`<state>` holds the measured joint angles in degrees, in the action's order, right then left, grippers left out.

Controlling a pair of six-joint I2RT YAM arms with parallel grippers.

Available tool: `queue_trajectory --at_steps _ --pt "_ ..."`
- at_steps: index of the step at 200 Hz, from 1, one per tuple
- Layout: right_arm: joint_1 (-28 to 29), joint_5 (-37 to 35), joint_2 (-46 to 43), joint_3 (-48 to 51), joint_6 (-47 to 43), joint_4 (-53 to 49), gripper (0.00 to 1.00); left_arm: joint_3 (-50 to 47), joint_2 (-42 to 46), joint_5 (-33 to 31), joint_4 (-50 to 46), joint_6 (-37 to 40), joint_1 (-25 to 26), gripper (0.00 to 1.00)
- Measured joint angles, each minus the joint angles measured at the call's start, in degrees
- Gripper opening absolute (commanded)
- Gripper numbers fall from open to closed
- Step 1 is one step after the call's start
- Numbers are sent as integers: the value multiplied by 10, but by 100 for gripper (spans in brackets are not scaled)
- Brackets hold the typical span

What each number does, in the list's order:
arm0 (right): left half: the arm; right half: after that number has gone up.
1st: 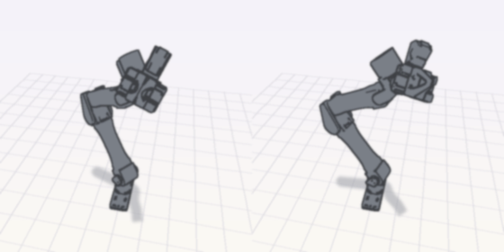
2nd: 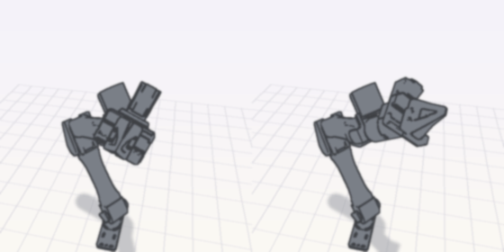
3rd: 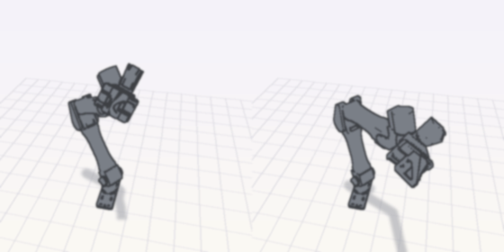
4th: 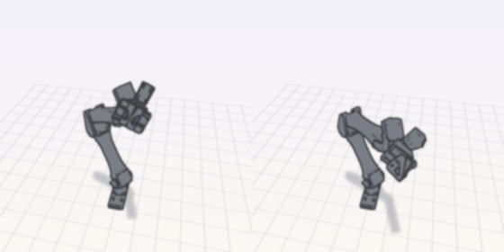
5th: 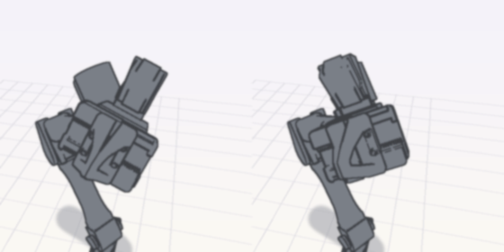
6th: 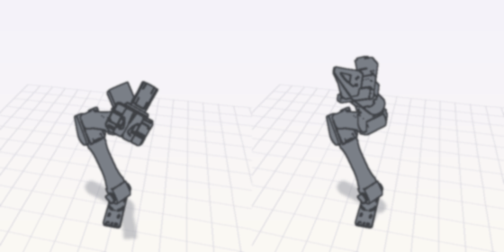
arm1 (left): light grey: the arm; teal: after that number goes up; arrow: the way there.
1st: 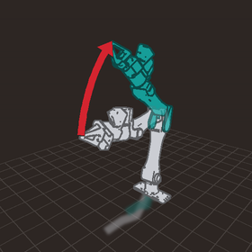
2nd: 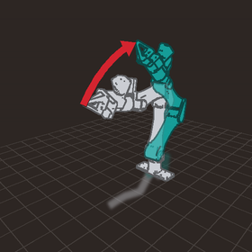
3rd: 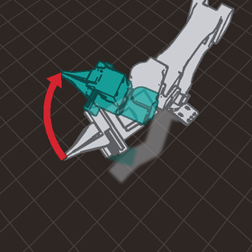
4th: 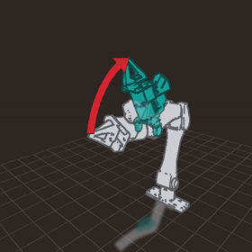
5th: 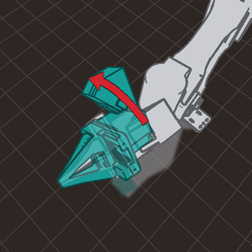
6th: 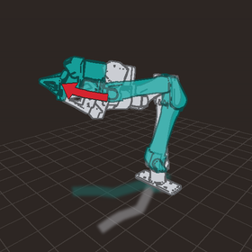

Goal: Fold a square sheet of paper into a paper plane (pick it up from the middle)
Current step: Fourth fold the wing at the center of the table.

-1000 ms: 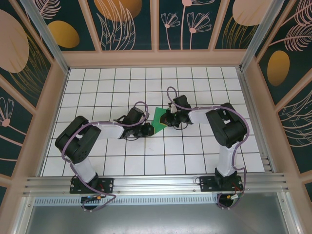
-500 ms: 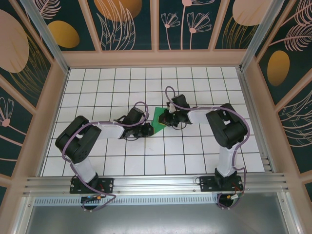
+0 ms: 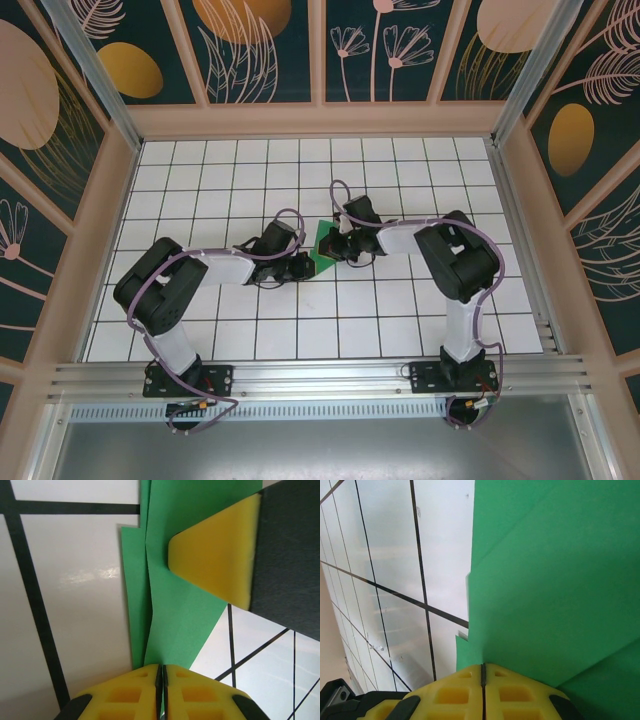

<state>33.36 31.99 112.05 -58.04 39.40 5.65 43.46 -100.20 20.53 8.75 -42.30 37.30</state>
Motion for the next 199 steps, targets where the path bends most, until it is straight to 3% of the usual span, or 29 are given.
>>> queue_trajectory --at_steps 57,132,199 --pt "0 -2 1 1 2 2 9 -12 56 -2 5 0 0 23" --pt "0 -1 2 1 2 4 9 10 27 -10 24 2 0 13" --pt "0 0 3 1 2 4 8 12 -17 -7 26 2 0 12"
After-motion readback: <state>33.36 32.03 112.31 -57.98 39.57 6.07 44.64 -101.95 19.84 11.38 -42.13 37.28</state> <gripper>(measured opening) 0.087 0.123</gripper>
